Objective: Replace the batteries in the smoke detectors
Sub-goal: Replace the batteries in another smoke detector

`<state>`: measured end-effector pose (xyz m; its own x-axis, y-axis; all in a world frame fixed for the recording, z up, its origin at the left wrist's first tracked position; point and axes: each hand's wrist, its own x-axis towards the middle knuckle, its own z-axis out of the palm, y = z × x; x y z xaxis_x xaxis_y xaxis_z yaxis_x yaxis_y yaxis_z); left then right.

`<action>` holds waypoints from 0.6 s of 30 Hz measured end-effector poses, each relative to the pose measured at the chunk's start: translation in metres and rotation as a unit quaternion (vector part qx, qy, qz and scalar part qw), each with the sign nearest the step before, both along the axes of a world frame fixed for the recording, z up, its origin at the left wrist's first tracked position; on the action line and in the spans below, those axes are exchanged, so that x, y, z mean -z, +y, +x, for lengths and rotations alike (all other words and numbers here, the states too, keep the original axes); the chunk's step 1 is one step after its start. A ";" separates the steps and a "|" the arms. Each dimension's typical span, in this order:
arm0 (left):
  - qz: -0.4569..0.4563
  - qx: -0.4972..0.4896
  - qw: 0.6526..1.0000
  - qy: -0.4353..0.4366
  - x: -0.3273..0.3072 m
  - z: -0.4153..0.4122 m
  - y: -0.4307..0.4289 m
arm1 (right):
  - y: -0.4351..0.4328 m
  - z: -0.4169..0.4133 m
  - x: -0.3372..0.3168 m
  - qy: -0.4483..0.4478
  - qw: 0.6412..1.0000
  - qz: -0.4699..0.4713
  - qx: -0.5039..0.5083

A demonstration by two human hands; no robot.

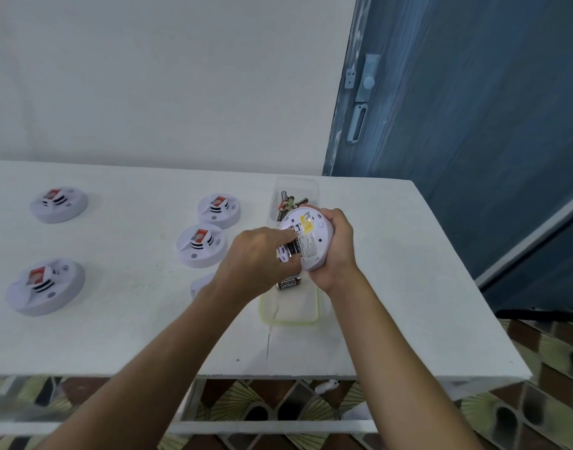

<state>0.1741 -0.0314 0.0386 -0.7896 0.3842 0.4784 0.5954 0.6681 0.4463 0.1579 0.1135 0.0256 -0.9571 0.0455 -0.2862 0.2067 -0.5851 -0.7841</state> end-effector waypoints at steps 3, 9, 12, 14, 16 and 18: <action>-0.012 0.007 1.000 0.027 0.005 -0.004 0.005 | 0.005 -0.002 -0.003 -0.005 1.000 0.011 -0.007; -0.028 0.012 0.999 0.023 0.013 -0.009 0.012 | 0.011 -0.003 -0.004 -0.011 1.000 0.013 -0.014; -0.016 0.006 1.000 -0.003 0.019 -0.012 0.013 | 0.012 -0.004 -0.001 -0.015 1.000 0.013 -0.010; -0.011 0.006 1.000 -0.008 0.021 -0.014 0.014 | 0.012 -0.005 0.000 -0.018 1.000 0.017 -0.006; 0.001 0.008 1.000 -0.013 0.021 -0.015 0.015 | 0.013 -0.006 0.002 -0.018 1.000 0.020 -0.003; 0.026 0.001 0.999 -0.029 0.020 -0.017 0.014 | 0.015 -0.007 0.003 -0.012 1.000 0.018 -0.004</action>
<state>0.1572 -0.0177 0.0182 -0.8154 0.3621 0.4516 0.5694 0.6423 0.5131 0.1511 0.1285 0.0228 -0.9506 0.0476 -0.3067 0.2300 -0.5553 -0.7992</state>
